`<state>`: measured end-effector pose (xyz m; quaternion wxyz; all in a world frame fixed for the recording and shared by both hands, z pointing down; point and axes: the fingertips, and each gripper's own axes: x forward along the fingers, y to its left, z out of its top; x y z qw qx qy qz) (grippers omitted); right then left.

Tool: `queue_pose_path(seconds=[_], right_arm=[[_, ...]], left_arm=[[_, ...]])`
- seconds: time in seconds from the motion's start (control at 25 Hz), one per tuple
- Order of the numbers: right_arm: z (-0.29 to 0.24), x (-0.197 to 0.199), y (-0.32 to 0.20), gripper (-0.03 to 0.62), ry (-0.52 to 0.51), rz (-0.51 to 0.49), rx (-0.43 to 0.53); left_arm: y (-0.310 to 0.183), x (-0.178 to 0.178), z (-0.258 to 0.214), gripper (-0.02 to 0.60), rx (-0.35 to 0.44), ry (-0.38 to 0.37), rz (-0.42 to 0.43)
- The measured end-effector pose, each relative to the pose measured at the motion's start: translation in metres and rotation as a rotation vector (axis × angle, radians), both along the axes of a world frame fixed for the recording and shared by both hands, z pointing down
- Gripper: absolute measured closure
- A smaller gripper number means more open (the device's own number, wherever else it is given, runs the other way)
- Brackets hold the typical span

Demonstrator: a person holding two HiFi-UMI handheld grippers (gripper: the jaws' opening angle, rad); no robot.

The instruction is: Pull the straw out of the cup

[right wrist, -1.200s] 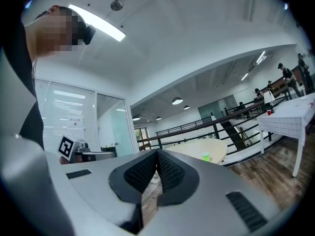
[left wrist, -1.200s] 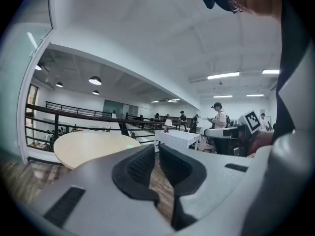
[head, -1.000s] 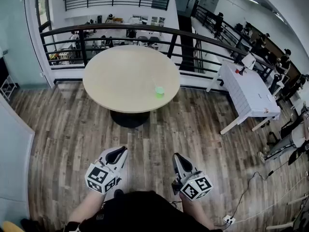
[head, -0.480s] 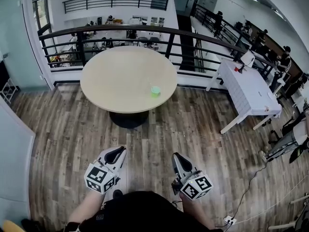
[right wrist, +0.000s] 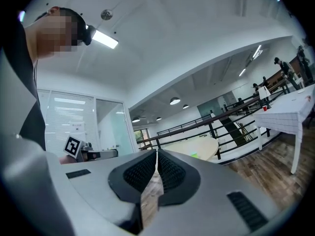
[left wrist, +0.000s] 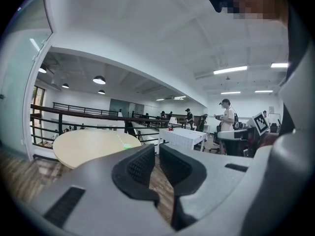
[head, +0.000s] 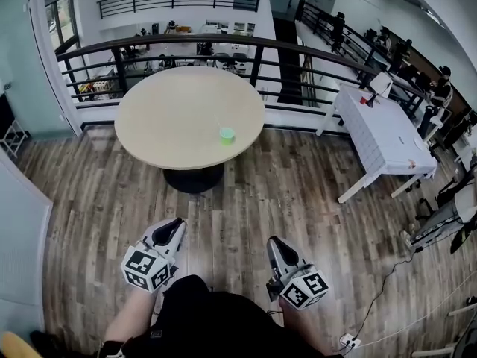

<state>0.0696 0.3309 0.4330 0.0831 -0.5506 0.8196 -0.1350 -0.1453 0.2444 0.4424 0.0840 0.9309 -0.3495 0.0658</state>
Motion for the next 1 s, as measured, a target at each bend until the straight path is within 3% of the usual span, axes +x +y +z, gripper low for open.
queue_pose_path(seconds=[0.4, 0.68, 1.0], right_arm=[[0.013, 0.036, -0.025, 0.569, -0.020, 0.011, -0.018], [0.010, 0.047, -0.103, 0.569, -0.020, 0.005, -0.016], [-0.001, 0.036, -0.199, 0.568, -0.032, 0.000, -0.014]], left_arm=[[-0.043, 0.045, 0.008, 0.548, -0.002, -0.001, 0.025], [-0.113, 0.063, 0.011, 0.548, -0.004, 0.010, 0.044], [-0.199, 0.056, 0.003, 0.548, 0.001, 0.009, 0.068]])
